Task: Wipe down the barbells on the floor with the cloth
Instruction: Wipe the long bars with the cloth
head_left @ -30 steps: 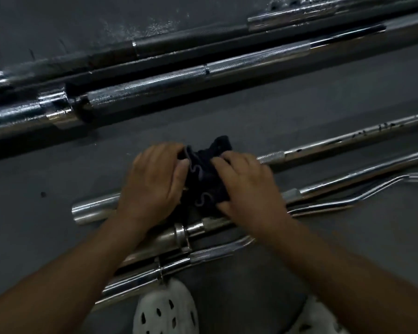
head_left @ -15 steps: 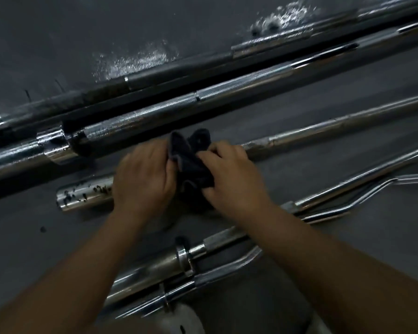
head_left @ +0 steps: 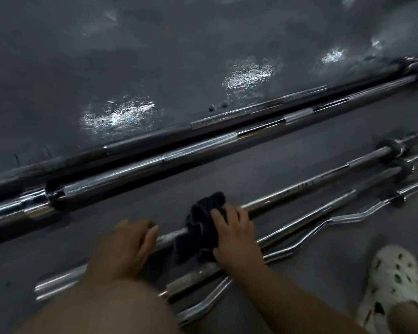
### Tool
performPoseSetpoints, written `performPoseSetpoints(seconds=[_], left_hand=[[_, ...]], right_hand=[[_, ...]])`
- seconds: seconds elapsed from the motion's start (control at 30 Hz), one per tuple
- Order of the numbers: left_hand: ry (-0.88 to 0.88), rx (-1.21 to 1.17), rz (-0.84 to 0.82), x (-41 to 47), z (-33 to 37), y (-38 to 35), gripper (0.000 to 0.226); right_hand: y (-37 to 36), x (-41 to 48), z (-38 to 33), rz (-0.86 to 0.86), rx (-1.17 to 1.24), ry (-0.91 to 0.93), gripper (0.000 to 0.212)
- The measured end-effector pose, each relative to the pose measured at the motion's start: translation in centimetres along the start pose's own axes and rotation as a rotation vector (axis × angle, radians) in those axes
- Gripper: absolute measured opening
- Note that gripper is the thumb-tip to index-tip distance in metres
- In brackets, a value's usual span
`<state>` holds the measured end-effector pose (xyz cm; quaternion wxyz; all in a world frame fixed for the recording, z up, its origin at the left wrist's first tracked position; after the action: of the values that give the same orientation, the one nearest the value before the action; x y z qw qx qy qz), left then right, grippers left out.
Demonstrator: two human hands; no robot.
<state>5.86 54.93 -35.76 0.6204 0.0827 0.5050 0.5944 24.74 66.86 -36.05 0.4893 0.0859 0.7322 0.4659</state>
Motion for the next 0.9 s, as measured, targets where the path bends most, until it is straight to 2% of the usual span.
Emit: performPoseSetpoints(seconds=[0.1,0.2,0.27,0.33,0.4,0.5,0.63,0.73,0.9], left_hand=[[-0.074,0.076,0.05,-0.2,1.1,-1.6,0.043],[-0.003,0.172,-0.008,0.5,0.0,-2.2,0.058],[0.018,0.28,-0.105,1.3,-0.4,-2.8,0.068],[-0.012,0.335,-0.132,2.6,1.4,-2.3,0.075],[-0.073,0.364,-0.063,5.0,6.3,0.2,0.076],[-0.167,0.428,0.131,9.1,17.9,5.2,0.072],[-0.222,0.466,0.275,14.3,32.8,8.4,0.074],[-0.194,0.429,0.332,17.6,41.0,8.7,0.074],[-0.12,0.395,0.347,20.8,50.6,8.3,0.074]], right_hand=[[-1.0,0.3,0.5,0.045,0.019,0.052,0.089],[0.1,1.1,0.2,0.031,0.027,0.092,0.083],[1.2,1.9,0.0,-0.09,0.101,0.162,0.07],[3.9,2.9,0.6,-0.188,0.139,0.246,0.057],[9.9,4.2,2.8,-0.077,0.114,0.333,0.052],[19.6,6.0,9.2,0.146,-0.018,0.408,0.057],[29.9,6.7,21.5,0.219,-0.185,0.401,0.061],[34.4,5.9,31.3,0.282,-0.218,0.374,0.061],[37.2,6.7,44.1,0.371,-0.126,0.319,0.063]])
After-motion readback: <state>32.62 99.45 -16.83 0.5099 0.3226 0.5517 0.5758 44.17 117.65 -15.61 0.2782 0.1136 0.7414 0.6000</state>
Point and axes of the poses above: each hand's wrist, its own x-axis towards the middle knuckle, its own y-axis out of the back of the hand, z = x × y, the point moved 10 cm from there along x, towards the middle knuckle, and after that the axes turned 10 degrees about -z, right-handed, at the moved point
